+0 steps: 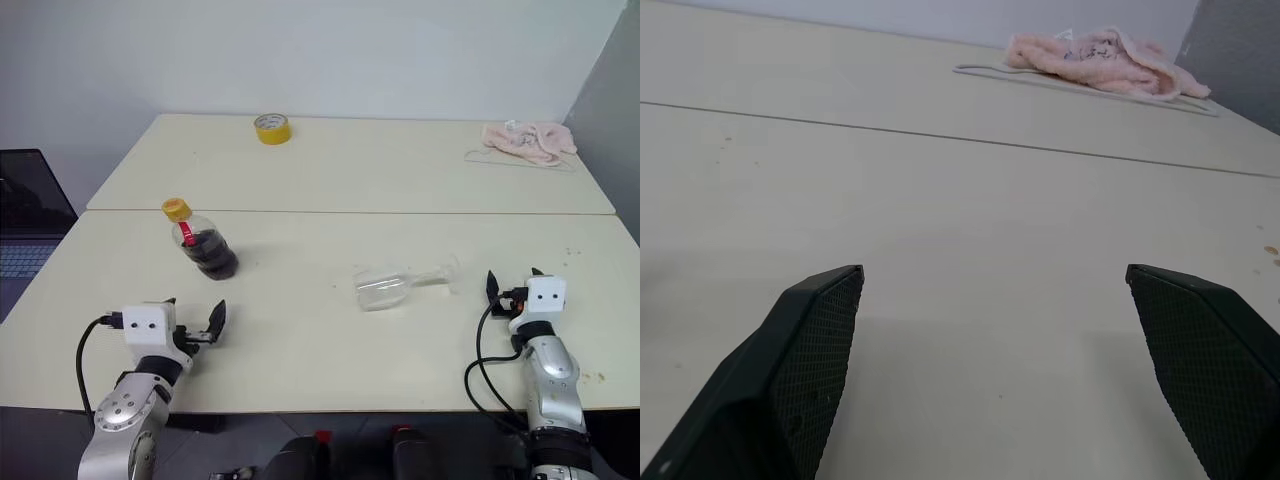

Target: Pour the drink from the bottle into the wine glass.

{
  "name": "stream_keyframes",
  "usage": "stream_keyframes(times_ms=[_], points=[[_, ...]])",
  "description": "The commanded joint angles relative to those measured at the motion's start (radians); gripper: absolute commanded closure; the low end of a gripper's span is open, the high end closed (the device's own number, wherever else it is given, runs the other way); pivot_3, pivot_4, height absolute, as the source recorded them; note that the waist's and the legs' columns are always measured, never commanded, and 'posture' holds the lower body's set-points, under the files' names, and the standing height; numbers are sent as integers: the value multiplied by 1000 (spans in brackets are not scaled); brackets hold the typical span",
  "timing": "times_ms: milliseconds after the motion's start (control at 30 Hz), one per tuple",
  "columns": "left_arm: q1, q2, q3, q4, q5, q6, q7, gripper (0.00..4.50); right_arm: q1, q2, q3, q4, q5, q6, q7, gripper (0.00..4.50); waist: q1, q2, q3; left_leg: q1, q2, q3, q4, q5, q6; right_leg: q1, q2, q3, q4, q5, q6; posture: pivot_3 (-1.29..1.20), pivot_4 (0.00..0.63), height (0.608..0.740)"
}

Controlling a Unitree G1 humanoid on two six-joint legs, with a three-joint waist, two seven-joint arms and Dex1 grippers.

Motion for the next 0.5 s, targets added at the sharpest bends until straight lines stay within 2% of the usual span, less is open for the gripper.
stream_keyframes(times_ms=[33,233,500], points=[[-10,10,8,-25,13,-42,-6,40,-8,-6,-14,-42,8,-8,-4,0,0,0,0,0,0,0,0,0,0,0,0,0,0,0,0,0,150,740],[-6,10,11,-31,13,-7,7,40,-3,-6,-11,-49,6,-5,-4,0,0,0,0,0,0,0,0,0,0,0,0,0,0,0,0,0,150,740],[-18,1,53,-33,-40,-55,-5,40,2,-5,-4,-58,2,-7,1,0,0,0,0,0,0,0,0,0,0,0,0,0,0,0,0,0,150,740]])
